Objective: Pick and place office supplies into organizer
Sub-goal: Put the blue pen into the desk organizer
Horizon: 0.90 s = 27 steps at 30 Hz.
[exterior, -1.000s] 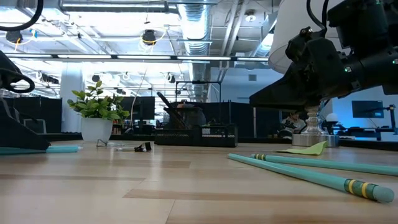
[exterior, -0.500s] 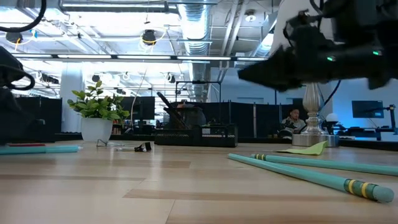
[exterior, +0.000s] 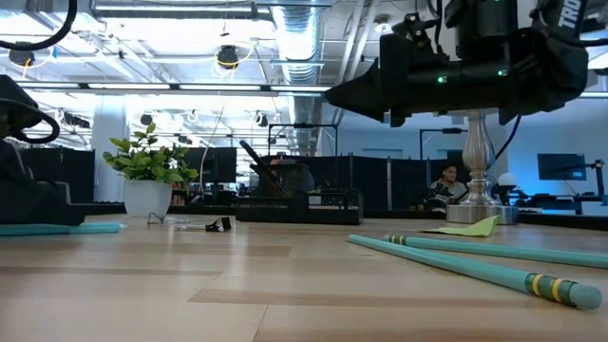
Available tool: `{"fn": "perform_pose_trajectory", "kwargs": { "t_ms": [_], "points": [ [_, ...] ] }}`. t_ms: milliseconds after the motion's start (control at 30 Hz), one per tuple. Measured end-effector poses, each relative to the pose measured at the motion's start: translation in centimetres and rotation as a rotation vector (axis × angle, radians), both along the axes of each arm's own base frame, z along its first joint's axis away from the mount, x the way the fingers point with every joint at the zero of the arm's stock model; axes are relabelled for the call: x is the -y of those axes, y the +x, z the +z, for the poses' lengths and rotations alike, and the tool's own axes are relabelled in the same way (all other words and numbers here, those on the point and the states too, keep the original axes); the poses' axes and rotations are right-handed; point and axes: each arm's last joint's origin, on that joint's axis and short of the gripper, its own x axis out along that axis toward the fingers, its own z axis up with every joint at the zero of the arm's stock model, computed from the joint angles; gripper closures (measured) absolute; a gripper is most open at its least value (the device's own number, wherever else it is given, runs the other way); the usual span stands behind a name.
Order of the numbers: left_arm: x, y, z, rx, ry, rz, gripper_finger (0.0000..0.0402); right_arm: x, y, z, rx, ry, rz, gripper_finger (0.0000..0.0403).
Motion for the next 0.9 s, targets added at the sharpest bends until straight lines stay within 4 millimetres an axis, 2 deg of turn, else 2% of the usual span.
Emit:
{"fn": "perform_pose_trajectory", "kwargs": {
  "t_ms": [300, 567, 900],
  "points": [
    [0.5, -1.0, -0.2, -0.024, 0.047, -0.067, 0.031, -0.8, -0.1, 0.0, 0.0, 0.0, 0.029, 0.031],
    [0.3, -1.5, -2.6, 0.03, 0.174, -0.062, 0.031, -1.8, -0.2, 0.0, 0.0, 0.0, 0.061, 0.031],
    [1.3, -1.0, -3.1, 0.057, 0.203, -0.061, 0.031, -1.8, -0.2, -0.1, -0.008, -0.001, 0.062, 0.031]
  ]
}}
